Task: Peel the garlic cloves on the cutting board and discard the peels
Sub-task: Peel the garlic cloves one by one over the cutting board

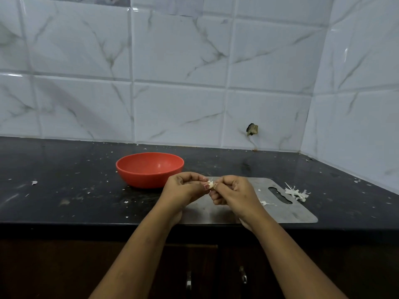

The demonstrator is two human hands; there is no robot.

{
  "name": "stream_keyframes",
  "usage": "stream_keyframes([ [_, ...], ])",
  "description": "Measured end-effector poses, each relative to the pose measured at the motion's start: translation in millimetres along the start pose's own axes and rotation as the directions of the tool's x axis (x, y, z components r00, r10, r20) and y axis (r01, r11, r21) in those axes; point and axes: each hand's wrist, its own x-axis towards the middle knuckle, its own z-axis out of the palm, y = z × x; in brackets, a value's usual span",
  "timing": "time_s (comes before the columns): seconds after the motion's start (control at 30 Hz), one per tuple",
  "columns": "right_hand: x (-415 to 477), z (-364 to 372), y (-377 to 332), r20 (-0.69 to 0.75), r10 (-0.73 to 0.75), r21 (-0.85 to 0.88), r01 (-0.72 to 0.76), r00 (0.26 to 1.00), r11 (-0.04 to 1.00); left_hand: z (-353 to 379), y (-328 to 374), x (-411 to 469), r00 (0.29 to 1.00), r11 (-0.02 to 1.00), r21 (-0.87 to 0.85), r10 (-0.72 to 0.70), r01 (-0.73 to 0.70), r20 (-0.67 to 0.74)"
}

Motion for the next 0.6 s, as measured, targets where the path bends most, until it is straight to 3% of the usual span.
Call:
stream_keyframes([
  [0.17,0.5,0.5,-0.6,0.001,0.003,0.000,-0.003,1.000,1.000,0.6,-2.0,1.2,1.000,1.000,-0.005,0.025,-0.025,-0.011],
  [0.33,1.1,1.2,-3.5,-0.012,0.066,0.065,-0.065,0.998,0.996,3.4,-6.1,-1.0,0.987,0.984,0.126,0.140,-0.129,-0.083],
  [0.6,0.3,0.5,-0.4,-0.034,-0.007,-0.009,0.006,0.999,1.000,6.1,-4.9,-5.4,0.976,0.962,0.217,0.192,-0.165,-0.107],
])
